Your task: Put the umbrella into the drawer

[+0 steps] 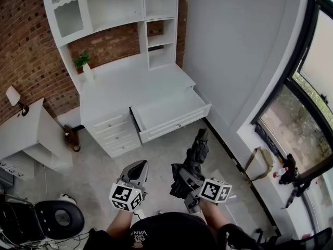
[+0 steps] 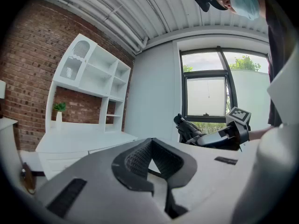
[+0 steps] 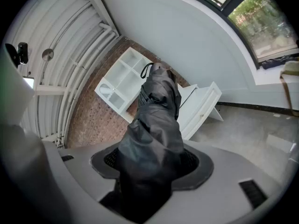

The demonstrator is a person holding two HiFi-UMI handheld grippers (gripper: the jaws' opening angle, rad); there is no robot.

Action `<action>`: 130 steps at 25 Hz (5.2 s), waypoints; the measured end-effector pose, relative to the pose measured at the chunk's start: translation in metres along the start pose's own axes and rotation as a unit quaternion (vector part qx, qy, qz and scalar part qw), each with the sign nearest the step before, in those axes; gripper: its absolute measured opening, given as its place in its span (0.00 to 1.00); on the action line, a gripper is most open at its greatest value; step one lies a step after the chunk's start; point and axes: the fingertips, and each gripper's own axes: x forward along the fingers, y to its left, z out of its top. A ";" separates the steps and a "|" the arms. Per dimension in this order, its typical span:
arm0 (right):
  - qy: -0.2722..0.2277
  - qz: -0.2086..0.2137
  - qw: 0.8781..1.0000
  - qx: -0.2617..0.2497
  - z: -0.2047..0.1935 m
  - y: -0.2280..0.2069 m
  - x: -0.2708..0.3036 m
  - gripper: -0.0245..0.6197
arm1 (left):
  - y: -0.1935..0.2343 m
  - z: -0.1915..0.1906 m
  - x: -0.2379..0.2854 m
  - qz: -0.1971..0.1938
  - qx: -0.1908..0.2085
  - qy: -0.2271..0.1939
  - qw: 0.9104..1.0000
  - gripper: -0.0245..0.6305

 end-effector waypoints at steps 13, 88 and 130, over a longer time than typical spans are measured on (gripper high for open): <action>-0.011 -0.025 1.000 -0.013 -0.007 0.005 0.020 0.46 | 0.018 -0.010 -0.004 -0.020 0.002 0.008 1.000 0.05; -0.019 -0.251 0.962 0.107 0.242 -0.254 0.458 0.46 | 0.310 -0.001 0.448 -0.144 -0.012 0.096 0.985 0.05; 0.148 -0.410 0.884 0.168 0.226 -0.476 0.535 0.48 | 0.299 -0.065 0.583 -0.086 -0.041 0.168 0.981 0.05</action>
